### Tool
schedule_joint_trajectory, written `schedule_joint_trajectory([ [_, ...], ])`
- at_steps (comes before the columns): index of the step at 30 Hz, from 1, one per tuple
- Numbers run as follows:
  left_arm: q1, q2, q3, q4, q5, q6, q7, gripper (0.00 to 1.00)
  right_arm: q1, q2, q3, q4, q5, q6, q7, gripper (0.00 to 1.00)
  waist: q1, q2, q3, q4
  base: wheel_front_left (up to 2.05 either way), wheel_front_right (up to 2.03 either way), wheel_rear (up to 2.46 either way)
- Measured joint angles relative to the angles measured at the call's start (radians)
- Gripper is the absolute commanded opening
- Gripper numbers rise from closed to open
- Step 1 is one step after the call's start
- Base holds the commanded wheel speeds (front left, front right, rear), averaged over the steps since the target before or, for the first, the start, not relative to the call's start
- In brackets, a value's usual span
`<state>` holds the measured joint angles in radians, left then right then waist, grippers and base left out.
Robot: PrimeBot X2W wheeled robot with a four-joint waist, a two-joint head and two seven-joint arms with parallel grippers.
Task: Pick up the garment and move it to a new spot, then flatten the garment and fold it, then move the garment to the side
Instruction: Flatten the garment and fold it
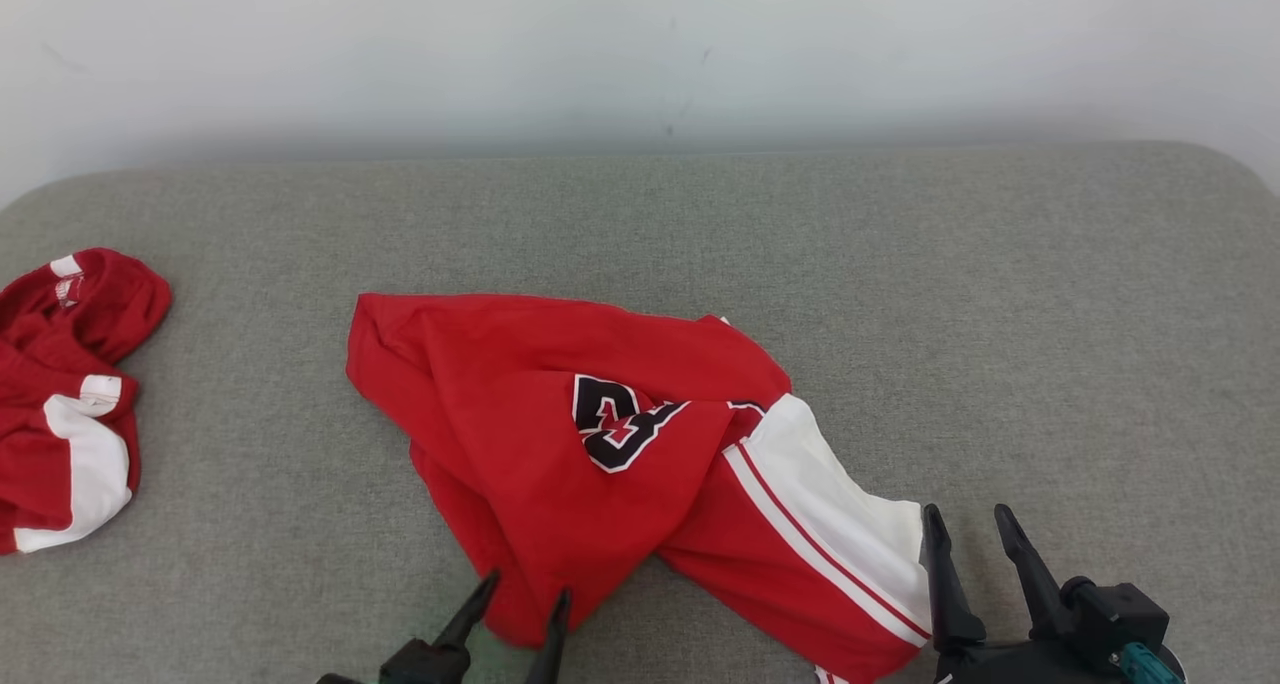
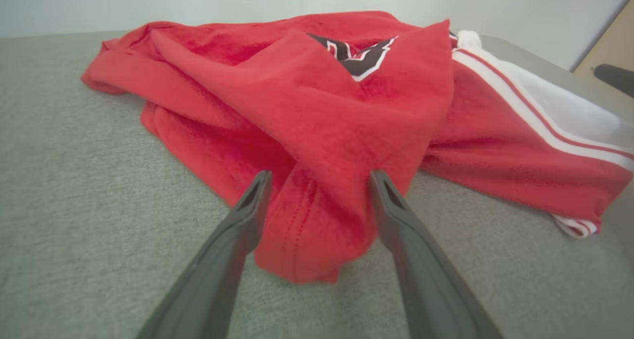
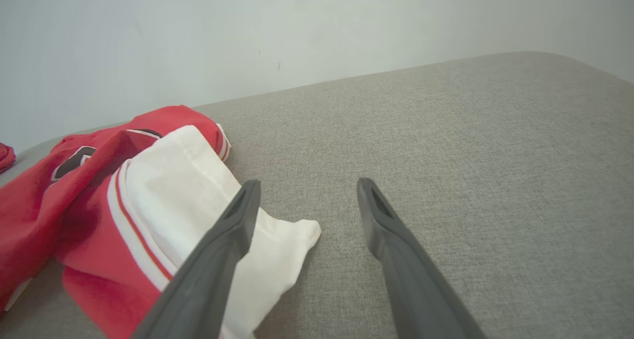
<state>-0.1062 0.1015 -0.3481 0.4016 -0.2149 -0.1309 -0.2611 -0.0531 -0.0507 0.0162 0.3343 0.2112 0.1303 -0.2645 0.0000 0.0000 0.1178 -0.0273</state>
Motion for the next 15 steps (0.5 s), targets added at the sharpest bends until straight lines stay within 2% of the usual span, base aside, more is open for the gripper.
schedule_joint_trajectory([
  [10, -0.021, -0.009, 0.022, 0.156, -0.015, 0.000, 0.000, 1.00, 0.013, 0.000, 0.011, -0.001, 0.002, 0.000, 0.000, 1.00, 0.0000, 0.0000, -0.019, -0.023, 0.00, 0.00, 0.00],
  [15, -0.019, -0.015, 0.015, 0.146, -0.029, 0.000, 0.000, 1.00, 0.023, 0.000, 0.004, -0.006, 0.002, 0.000, 0.000, 1.00, -0.0001, 0.0000, -0.032, -0.021, 0.00, 0.00, 0.00],
])
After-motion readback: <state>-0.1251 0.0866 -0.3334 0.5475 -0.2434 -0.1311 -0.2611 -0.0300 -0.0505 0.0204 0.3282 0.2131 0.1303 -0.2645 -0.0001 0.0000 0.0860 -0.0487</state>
